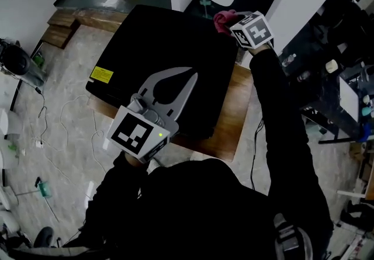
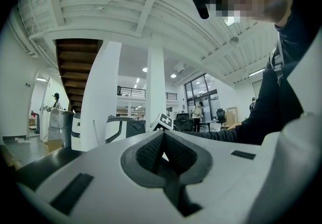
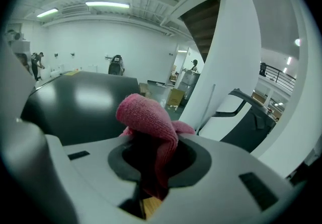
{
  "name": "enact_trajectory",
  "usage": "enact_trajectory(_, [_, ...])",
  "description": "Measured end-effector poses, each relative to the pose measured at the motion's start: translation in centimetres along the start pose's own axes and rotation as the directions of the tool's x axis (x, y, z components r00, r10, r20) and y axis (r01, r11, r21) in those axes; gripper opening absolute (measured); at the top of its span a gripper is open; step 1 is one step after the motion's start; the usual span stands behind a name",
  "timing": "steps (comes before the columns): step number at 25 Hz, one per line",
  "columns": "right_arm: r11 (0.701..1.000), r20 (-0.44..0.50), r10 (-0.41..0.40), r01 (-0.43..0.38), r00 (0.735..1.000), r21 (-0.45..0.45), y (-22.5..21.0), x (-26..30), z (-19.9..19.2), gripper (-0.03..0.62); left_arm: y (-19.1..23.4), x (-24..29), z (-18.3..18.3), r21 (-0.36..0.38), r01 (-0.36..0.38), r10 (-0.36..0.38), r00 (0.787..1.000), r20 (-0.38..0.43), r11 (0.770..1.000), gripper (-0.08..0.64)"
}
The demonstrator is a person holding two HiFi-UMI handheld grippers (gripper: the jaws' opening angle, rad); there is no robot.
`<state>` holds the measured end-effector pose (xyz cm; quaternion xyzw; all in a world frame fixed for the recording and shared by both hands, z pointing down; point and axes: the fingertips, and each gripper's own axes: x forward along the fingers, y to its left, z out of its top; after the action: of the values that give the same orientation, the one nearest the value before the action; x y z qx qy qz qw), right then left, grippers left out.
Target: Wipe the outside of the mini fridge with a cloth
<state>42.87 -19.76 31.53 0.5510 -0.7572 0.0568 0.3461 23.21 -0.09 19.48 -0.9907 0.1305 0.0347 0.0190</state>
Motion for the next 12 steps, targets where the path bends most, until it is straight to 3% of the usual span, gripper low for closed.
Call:
enact_trajectory(4, [0.999,0.013,-0.022,0.023,1.000,-0.041,3.2,-2.9,1.8,0.084,1.8,-3.1,0.6,0.012,0.009,-0.009,1.000,0.026,1.000,0.003])
enact_trajectory(12, [0.985,0.032,-0.085,0.089,0.996,-0.148,17.1,-12.2,9.5,0.084,7.7,-11.2,1.3,0.021,0.070,-0.071,0.996,0.050,0.997,0.003])
